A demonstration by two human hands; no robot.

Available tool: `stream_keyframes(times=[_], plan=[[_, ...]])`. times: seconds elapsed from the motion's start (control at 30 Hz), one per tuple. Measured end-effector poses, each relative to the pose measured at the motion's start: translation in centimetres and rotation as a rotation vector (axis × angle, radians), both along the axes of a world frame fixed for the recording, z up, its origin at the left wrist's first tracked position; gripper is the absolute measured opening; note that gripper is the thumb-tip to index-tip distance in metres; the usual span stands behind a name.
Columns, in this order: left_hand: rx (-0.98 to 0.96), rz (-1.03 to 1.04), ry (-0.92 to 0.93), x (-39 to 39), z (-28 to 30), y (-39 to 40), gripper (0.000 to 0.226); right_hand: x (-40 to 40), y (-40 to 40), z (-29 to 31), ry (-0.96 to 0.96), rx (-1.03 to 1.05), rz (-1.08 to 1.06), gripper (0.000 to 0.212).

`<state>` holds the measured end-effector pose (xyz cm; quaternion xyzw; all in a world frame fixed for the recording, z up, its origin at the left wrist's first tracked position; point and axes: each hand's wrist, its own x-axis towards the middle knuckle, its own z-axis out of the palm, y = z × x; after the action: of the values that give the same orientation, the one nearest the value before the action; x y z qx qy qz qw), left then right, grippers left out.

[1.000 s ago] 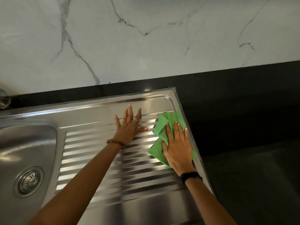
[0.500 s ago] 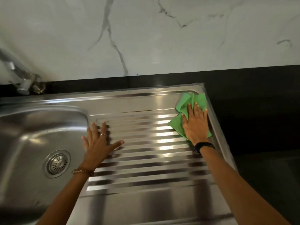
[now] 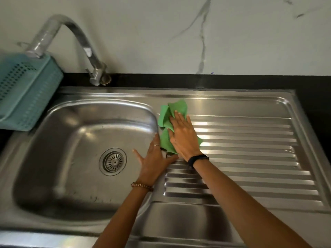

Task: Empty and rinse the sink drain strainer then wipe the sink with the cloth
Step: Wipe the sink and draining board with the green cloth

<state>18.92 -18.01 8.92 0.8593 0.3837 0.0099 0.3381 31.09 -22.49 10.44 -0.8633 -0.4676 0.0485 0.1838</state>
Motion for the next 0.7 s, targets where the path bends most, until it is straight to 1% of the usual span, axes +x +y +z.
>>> stream_keyframes(times=[0.1,0.17,0.27,0.37,0.43,0.5,0.6,0.7], plan=[[0.065,0.031,0.040,-1.2,-0.1,-0.1,0.100,-1.5,2.1,-0.1,-0.007,-0.007,0.143,0.043],[0.065,0.065,0.072,-1.8,0.0,-0.6,0.096,-1.7,1.9,-0.2,-0.035,-0.032,0.236,0.042],[0.080,0.088,0.076,-1.9,0.7,-1.9,0.090,-1.5,0.5,0.1,0.004,0.001,0.287,0.046],[0.127,0.067,0.092,-1.1,1.5,-3.5,0.096,-0.8,-2.3,0.2,0.064,0.104,0.197,0.047],[0.168,-0.003,0.105,0.0,2.0,-5.2,0.105,0.7,-5.3,0.0,0.056,0.130,0.088,0.048],[0.193,-0.110,0.093,1.8,2.3,-7.5,0.107,3.0,-8.6,0.0,0.016,0.109,0.019,0.048],[0.122,-0.289,0.060,5.6,2.8,-11.6,0.103,7.1,-14.1,0.4,-0.042,0.051,-0.054,0.045],[0.042,-0.408,0.128,8.9,2.9,-14.8,0.102,10.9,-19.8,0.9,-0.069,-0.013,-0.170,0.045]])
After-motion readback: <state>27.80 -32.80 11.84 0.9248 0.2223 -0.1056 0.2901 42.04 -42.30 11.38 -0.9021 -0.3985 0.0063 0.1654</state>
